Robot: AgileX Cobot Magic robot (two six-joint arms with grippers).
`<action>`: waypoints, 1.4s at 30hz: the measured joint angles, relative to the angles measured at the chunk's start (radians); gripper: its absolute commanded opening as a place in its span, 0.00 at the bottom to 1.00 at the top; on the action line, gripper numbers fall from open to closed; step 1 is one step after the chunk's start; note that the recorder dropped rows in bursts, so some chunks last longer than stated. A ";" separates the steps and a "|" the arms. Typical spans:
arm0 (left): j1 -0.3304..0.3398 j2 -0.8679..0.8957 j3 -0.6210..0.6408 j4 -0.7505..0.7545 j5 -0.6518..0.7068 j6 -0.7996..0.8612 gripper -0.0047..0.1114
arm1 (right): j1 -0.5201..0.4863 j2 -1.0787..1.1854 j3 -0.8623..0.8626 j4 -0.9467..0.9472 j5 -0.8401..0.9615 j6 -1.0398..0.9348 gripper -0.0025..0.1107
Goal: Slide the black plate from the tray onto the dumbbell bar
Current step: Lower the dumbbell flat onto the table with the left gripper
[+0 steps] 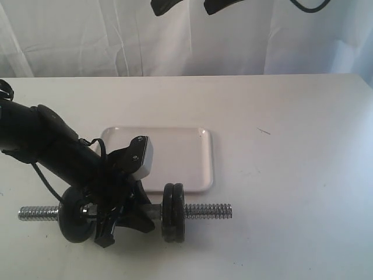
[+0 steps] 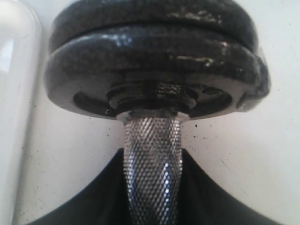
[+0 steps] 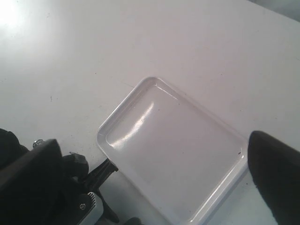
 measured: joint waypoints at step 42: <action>0.000 -0.065 -0.023 -0.096 0.071 -0.026 0.20 | 0.000 0.000 0.000 0.000 0.000 0.010 0.94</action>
